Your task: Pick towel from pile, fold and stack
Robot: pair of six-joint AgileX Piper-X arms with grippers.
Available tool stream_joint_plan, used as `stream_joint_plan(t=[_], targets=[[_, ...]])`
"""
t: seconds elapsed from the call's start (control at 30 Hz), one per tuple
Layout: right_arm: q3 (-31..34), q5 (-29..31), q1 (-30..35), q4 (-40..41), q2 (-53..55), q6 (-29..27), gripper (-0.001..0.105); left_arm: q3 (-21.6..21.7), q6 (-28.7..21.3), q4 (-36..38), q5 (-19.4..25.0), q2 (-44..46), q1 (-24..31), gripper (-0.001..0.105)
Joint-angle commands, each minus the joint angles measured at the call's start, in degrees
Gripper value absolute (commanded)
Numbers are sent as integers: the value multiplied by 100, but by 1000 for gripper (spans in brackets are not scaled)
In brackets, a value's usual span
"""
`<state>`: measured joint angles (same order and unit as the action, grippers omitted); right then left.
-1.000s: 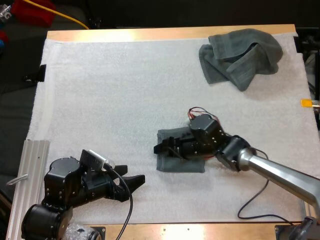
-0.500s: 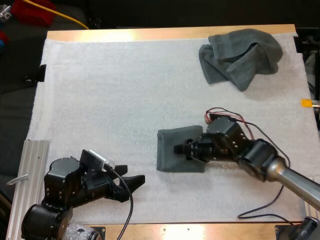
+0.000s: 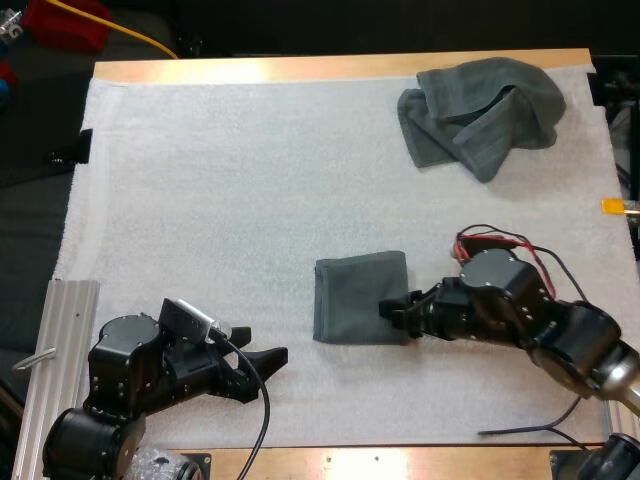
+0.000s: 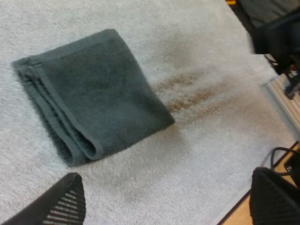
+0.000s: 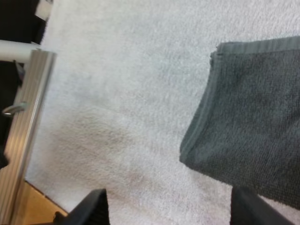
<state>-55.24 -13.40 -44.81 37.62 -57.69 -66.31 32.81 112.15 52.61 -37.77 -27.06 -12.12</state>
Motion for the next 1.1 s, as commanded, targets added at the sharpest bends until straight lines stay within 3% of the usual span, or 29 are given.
stream_joint_plan(t=[0.0,0.43,0.63,0.9,1.07], targets=[[-13,92,-9,185,144,-78,54,40,-58,-16,105,30,-36,70],[-13,328,-9,808,514,-78,54,40,-107,-134,1507,-356,-36,70],[-13,328,-9,808,514,-78,54,40,-120,-537,1232,-1340,-36,70],[-13,328,-9,808,514,-78,54,40,-128,-1422,196,-3010,-36,70],[-13,337,-9,808,514,-78,54,40,-169,-1766,141,-3752,-36,70]])
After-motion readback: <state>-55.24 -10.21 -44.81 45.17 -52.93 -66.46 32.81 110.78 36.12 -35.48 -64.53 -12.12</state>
